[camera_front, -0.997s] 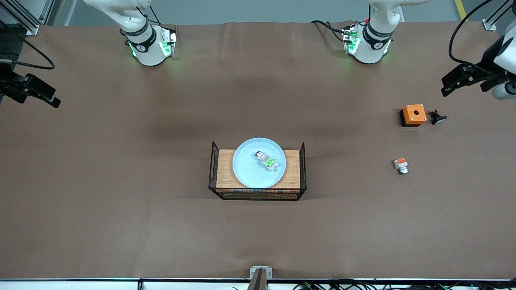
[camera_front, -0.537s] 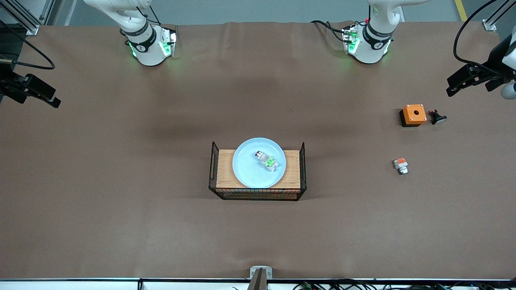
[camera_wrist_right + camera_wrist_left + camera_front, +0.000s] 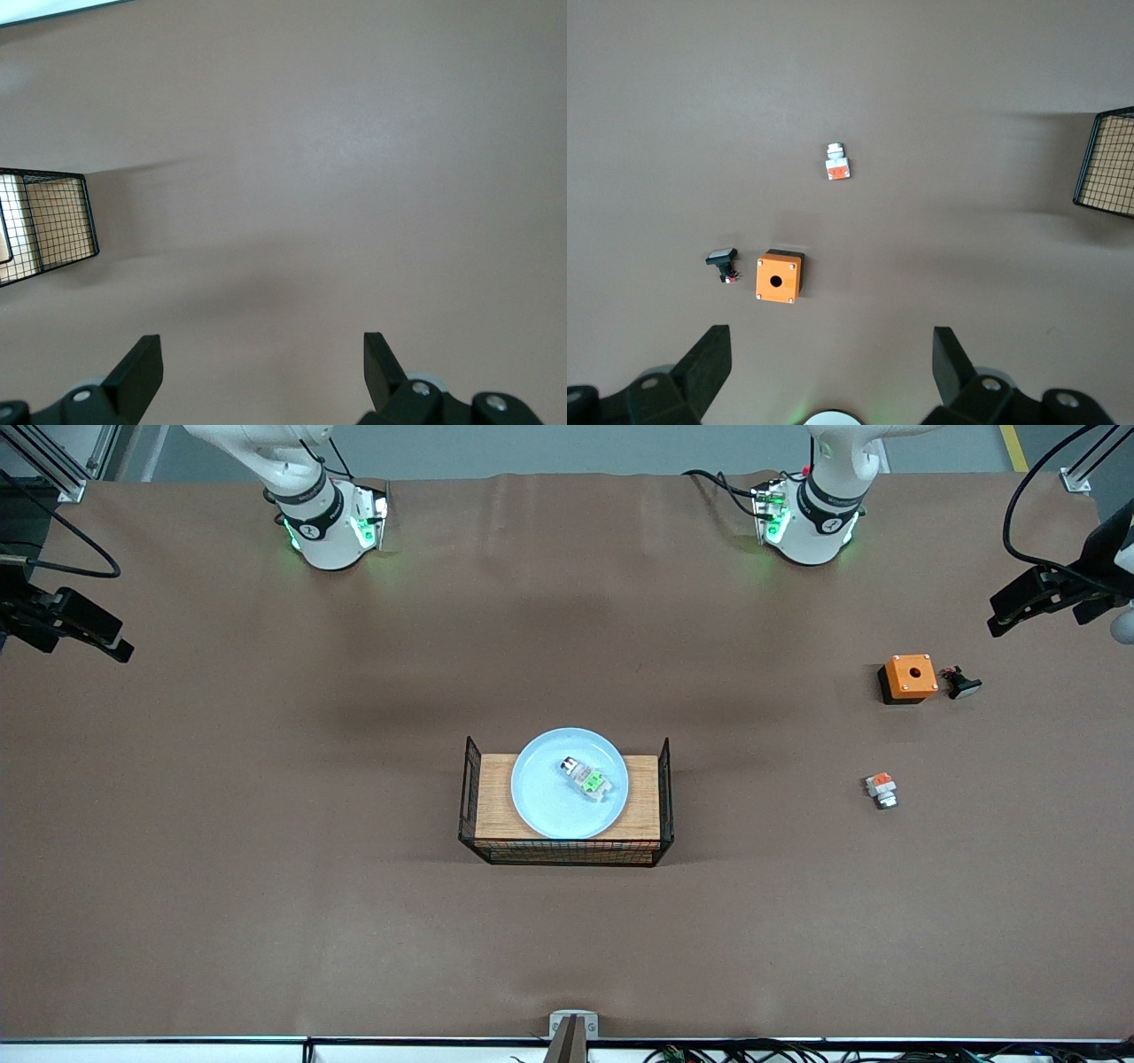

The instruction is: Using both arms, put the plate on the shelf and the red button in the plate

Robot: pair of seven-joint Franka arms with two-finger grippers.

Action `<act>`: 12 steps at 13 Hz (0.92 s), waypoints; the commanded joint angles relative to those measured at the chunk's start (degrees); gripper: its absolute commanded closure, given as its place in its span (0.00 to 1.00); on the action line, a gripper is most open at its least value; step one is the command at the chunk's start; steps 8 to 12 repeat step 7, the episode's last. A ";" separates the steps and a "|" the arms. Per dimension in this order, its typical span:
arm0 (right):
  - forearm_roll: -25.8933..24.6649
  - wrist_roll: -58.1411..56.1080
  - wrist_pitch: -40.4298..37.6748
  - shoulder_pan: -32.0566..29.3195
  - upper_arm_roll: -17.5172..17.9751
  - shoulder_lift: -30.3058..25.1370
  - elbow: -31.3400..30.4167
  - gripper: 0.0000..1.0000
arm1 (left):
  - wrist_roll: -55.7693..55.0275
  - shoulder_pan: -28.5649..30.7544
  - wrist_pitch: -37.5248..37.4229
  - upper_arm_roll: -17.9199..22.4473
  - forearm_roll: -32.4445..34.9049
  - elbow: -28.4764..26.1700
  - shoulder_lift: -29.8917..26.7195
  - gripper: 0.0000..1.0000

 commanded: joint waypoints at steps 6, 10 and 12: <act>-0.42 -0.44 -0.04 -0.21 0.35 0.35 0.73 0.00 | 0.72 -0.55 -2.06 -0.67 -1.07 0.89 0.37 0.00; -0.42 -0.44 -0.04 -0.21 0.35 0.35 0.73 0.00 | 0.63 -0.73 -2.06 -0.93 -1.07 0.89 0.46 0.00; -0.42 -0.44 -0.04 -0.21 0.35 0.35 0.73 0.00 | 0.63 -0.73 -2.06 -0.93 -1.07 0.89 0.46 0.00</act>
